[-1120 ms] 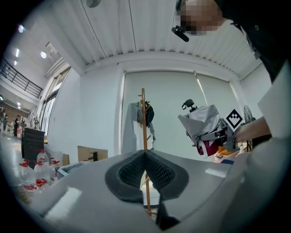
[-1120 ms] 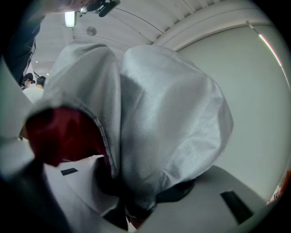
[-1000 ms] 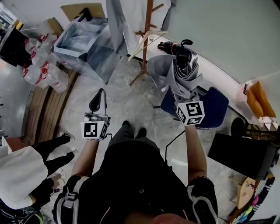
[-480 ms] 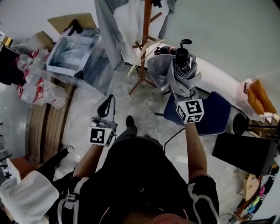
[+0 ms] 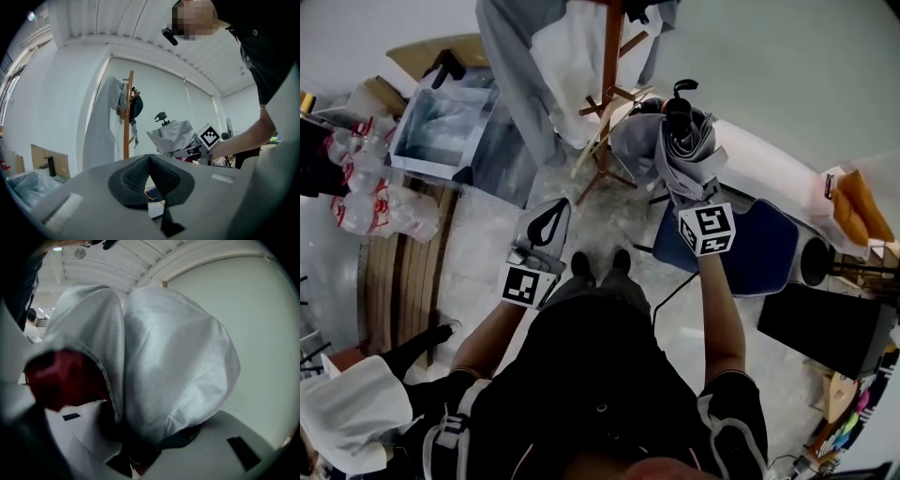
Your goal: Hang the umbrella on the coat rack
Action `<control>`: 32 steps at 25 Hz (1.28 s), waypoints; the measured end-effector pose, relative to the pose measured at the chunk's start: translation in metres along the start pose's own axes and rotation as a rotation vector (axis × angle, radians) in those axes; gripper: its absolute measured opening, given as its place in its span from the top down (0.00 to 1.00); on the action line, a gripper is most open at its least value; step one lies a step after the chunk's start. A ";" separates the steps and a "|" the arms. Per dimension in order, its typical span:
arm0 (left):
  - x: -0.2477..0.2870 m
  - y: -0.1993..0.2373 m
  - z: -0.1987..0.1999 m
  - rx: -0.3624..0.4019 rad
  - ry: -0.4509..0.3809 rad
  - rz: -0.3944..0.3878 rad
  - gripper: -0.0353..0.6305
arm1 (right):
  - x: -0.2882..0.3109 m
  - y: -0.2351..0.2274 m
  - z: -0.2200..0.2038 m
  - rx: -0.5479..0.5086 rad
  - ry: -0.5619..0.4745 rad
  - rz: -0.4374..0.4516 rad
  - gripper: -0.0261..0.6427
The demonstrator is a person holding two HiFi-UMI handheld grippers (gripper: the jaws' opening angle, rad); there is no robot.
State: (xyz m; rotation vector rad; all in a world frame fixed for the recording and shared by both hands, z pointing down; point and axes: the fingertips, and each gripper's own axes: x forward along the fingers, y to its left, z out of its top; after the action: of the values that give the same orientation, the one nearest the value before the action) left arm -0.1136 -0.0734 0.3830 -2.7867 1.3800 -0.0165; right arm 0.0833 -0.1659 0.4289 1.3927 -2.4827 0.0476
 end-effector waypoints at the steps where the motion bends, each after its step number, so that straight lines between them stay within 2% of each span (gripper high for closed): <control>1: 0.007 -0.001 -0.001 0.004 -0.001 -0.001 0.95 | 0.005 -0.007 -0.001 -0.004 0.005 0.016 0.75; 8: 0.044 -0.003 -0.005 -0.016 0.004 0.063 0.95 | 0.037 -0.060 -0.006 -0.089 0.072 0.143 0.75; 14: 0.065 -0.002 -0.011 -0.015 0.022 0.110 0.95 | 0.074 -0.104 -0.018 -0.146 0.140 0.202 0.75; 32: 0.088 0.025 -0.021 -0.012 0.060 0.213 0.95 | 0.165 -0.145 -0.041 -0.218 0.280 0.418 0.75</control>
State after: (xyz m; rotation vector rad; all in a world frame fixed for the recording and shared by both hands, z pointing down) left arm -0.0806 -0.1588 0.4032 -2.6535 1.6886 -0.0876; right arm 0.1343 -0.3729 0.4956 0.7123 -2.4091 0.0537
